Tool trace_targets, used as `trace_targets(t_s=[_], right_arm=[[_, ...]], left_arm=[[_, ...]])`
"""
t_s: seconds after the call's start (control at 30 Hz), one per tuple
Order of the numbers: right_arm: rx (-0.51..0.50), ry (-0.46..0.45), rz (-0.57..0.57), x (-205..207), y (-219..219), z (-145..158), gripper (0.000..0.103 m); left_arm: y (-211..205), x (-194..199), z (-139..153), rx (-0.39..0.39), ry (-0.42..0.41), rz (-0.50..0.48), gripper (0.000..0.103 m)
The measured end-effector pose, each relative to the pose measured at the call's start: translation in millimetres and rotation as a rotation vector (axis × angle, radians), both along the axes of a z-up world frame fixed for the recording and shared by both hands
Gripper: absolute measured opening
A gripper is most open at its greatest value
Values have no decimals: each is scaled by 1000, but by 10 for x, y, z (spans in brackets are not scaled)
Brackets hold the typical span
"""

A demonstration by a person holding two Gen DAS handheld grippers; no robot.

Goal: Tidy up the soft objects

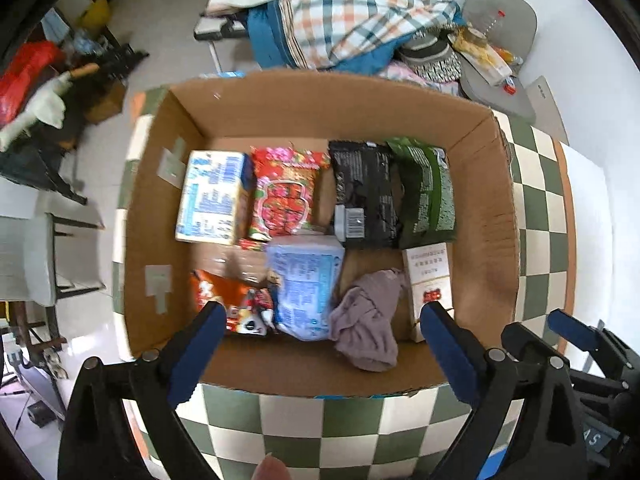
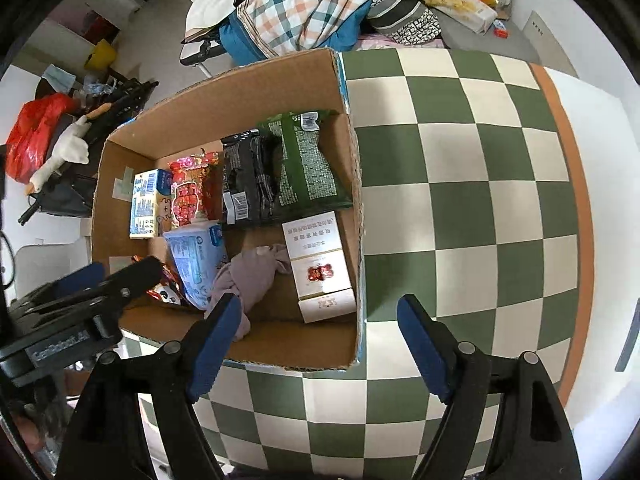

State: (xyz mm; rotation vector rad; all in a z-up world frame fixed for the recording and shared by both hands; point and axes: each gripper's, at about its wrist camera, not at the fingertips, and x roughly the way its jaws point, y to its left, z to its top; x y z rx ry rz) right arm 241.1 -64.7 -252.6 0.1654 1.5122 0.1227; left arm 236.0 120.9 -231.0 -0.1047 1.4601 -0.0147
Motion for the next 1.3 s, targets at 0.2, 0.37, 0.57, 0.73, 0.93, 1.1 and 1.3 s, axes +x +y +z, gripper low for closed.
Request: trace_targets(t_s=[0.2, 0.37, 0.57, 0.73, 0.93, 1.1, 1.3], right_arm=[[-29, -23, 6, -65, 16, 84, 83], [-79, -62, 17, -103, 48, 186, 100], [-125, -104, 20, -133, 77, 286, 103], [-135, -125, 23, -168, 89, 360, 103], [-125, -147, 21, -241, 68, 500, 103], [-96, -204, 14, -480, -30, 914, 103], [-102, -318, 5, -895, -150, 1630, 103]], left_arm=[[63, -82, 179, 50, -90, 25, 103], [83, -121, 298, 75, -142, 21, 103], [107, -167, 339, 77, -157, 29, 103], [100, -216, 356, 92, -164, 33, 103], [42, -340, 588, 88, -185, 19, 103], [-45, -615, 1093, 94, -260, -2, 103], [-67, -950, 1649, 88, -345, -3, 103]])
